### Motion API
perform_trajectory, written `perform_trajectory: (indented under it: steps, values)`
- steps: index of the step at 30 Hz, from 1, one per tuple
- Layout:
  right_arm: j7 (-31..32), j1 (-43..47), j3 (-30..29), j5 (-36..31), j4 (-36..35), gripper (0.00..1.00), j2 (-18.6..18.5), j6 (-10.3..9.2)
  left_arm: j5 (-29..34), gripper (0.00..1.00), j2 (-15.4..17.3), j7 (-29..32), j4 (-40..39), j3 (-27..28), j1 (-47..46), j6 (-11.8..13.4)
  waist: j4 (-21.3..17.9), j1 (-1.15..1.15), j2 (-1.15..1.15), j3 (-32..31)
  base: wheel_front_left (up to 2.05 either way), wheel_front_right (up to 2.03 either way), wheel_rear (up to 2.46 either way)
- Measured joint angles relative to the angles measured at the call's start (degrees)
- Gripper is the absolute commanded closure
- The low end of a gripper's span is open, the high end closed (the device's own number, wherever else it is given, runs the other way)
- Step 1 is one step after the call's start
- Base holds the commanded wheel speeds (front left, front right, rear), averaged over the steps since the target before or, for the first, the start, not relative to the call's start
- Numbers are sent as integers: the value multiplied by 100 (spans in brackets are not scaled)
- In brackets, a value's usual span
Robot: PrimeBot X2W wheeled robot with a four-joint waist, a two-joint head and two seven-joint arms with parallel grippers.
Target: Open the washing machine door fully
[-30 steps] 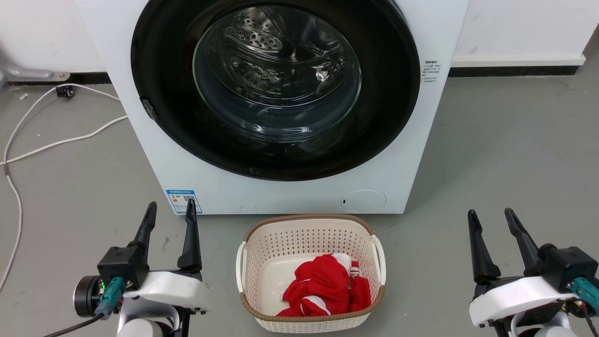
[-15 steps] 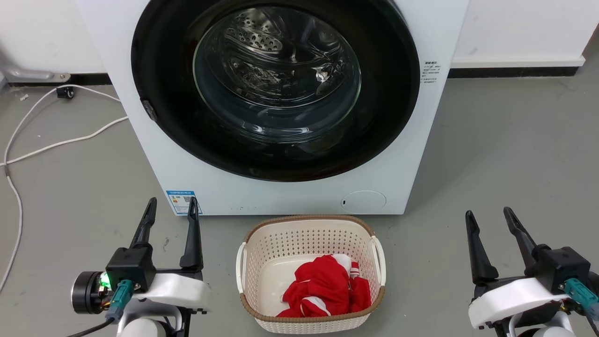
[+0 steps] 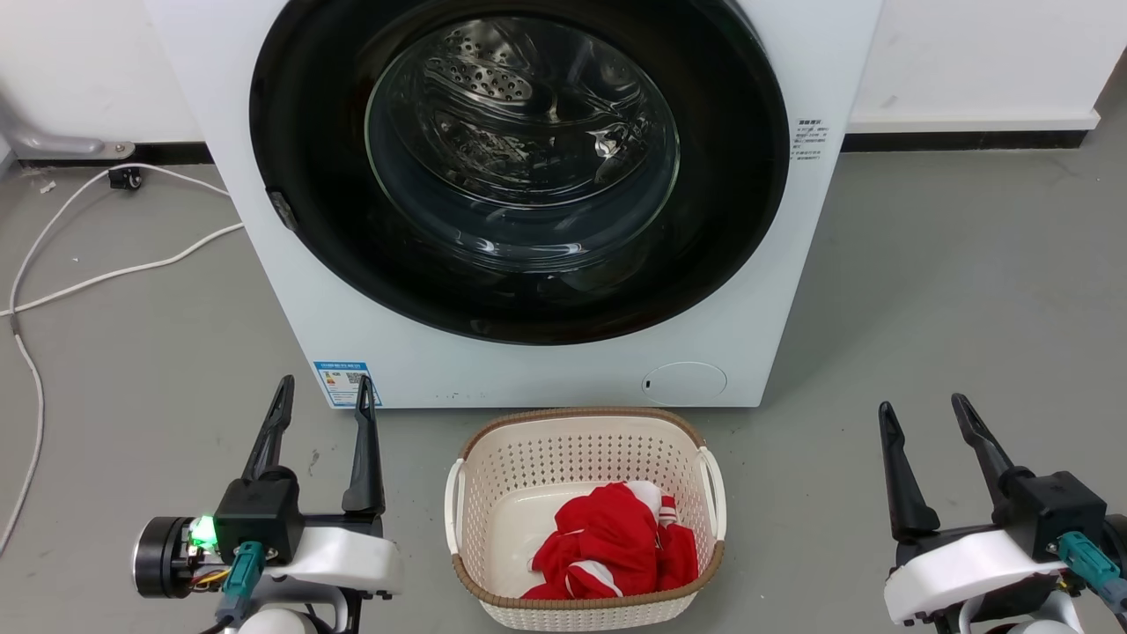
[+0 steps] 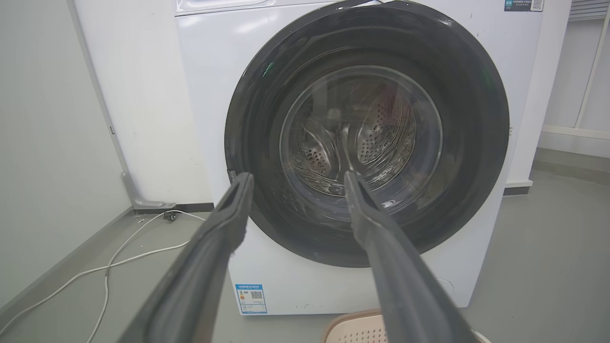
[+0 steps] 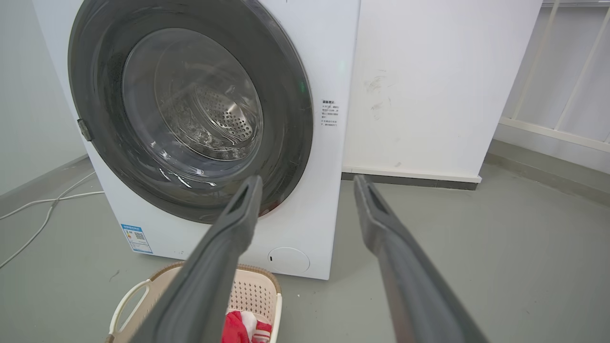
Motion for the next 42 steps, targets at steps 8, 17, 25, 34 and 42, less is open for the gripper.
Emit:
perform_trajectory:
  steps: [8,17,25,34,42]
  values:
    - [-2,-1,10,57,68,0,0,0,7,0,-70,-16,24,123,24,-98,-3,0,0,-9,0,0,0]
    - [-7,-2,-2,47,83,0,0,0,2,0,-141,-16,82,193,46,-185,10,0,0,5,0,0,0]
    - [-26,-4,-1,56,105,0,0,0,42,0,-177,-16,99,247,46,-221,12,0,0,10,0,0,0]
    - [-46,-7,-7,158,140,100,0,0,63,0,-197,-16,105,282,46,-258,-3,0,0,16,0,0,0]
    - [-99,-24,13,377,147,100,0,0,83,0,-213,-16,113,299,46,-277,-14,0,0,21,0,0,0]
